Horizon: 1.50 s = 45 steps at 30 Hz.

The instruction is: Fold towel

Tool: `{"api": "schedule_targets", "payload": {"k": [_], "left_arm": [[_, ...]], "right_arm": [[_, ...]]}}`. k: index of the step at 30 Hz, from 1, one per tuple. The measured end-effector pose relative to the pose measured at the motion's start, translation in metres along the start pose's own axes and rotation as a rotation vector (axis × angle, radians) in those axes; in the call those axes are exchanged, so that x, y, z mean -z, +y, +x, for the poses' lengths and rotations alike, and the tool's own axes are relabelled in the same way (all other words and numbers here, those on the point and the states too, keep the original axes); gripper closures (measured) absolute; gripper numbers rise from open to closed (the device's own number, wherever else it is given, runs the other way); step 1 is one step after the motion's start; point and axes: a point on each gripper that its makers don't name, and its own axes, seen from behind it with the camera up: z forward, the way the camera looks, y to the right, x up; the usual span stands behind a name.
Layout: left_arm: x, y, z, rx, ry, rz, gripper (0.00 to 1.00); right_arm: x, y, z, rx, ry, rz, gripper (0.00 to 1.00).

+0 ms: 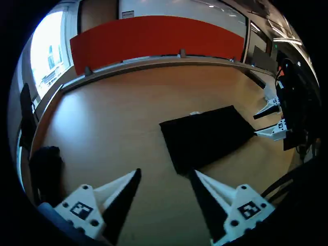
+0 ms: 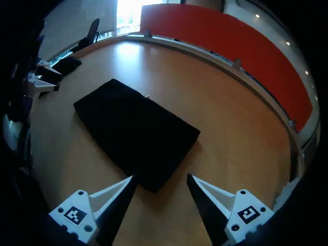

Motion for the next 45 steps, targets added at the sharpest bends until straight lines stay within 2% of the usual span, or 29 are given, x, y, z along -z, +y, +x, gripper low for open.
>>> {"api": "schedule_targets", "payload": {"k": [11, 15, 21, 28, 34, 41, 45], "left_arm": [[0.037, -0.005, -0.037, 0.068, -0.023, 0.045, 0.06], [0.047, -0.005, -0.049, 0.087, -0.032, 0.058, 0.06], [0.058, -0.003, -0.067, 0.115, -0.046, 0.069, 0.06], [0.065, -0.004, -0.078, 0.127, -0.058, 0.079, 0.06], [0.068, -0.005, -0.083, 0.130, -0.062, 0.086, 0.06], [0.069, -0.007, -0.085, 0.128, -0.065, 0.091, 0.06], [0.068, -0.006, -0.086, 0.128, -0.067, 0.091, 0.06]], "right_arm": [[0.000, -0.008, -0.011, 0.037, -0.020, 0.036, 0.08], [0.000, -0.012, -0.012, 0.053, -0.022, 0.056, 0.11], [-0.001, -0.017, -0.014, 0.077, -0.030, 0.091, 0.26], [-0.002, -0.017, -0.020, 0.084, -0.055, 0.112, 0.50], [-0.004, -0.015, -0.021, 0.086, -0.060, 0.121, 0.63], [-0.005, -0.012, -0.020, 0.087, -0.055, 0.123, 0.89], [-0.004, -0.008, -0.017, 0.084, -0.044, 0.108, 0.94]]}}
